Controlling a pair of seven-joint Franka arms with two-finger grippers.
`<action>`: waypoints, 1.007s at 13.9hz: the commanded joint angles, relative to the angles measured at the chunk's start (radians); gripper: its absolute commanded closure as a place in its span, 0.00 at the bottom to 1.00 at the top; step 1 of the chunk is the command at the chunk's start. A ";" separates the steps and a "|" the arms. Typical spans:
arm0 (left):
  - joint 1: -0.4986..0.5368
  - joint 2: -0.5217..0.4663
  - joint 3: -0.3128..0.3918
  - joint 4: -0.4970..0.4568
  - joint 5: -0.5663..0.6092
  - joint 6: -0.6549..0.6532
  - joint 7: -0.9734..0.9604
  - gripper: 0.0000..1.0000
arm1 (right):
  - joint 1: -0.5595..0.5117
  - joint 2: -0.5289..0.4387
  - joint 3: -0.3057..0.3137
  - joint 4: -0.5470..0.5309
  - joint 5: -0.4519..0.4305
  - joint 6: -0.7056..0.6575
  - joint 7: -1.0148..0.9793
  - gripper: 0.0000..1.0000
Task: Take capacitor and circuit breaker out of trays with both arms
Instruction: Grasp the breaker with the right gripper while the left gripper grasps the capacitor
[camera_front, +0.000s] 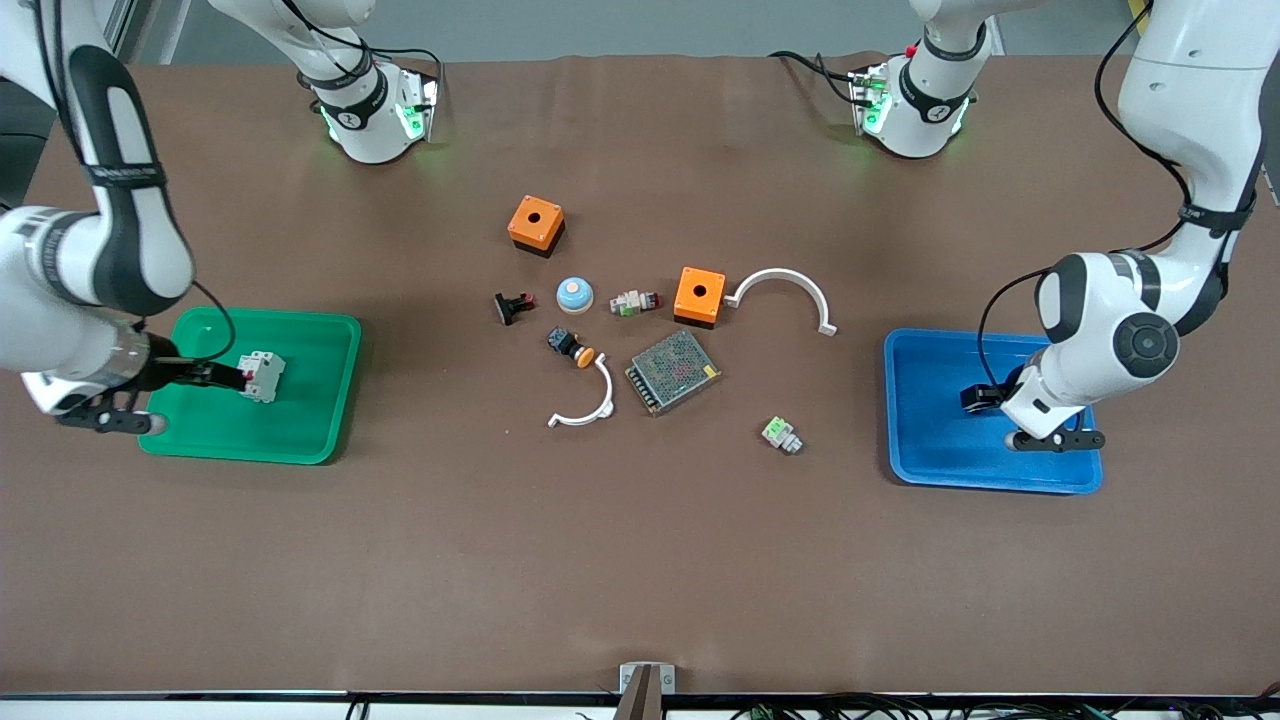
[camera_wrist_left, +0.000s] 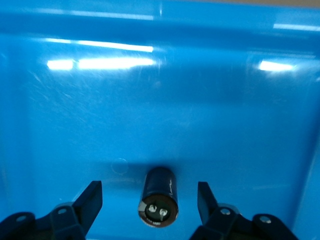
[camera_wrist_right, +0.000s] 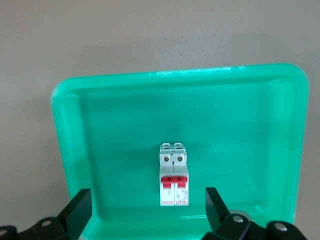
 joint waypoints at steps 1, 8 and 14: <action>0.007 0.024 -0.004 0.012 0.023 0.004 -0.002 0.41 | -0.012 -0.055 0.012 -0.179 0.007 0.186 -0.003 0.00; -0.004 0.015 -0.013 0.041 0.021 -0.025 0.001 0.99 | -0.054 0.022 0.011 -0.220 0.007 0.326 -0.083 0.02; 0.002 -0.103 -0.126 0.076 -0.086 -0.229 -0.119 1.00 | -0.056 0.062 0.012 -0.220 0.007 0.340 -0.100 0.44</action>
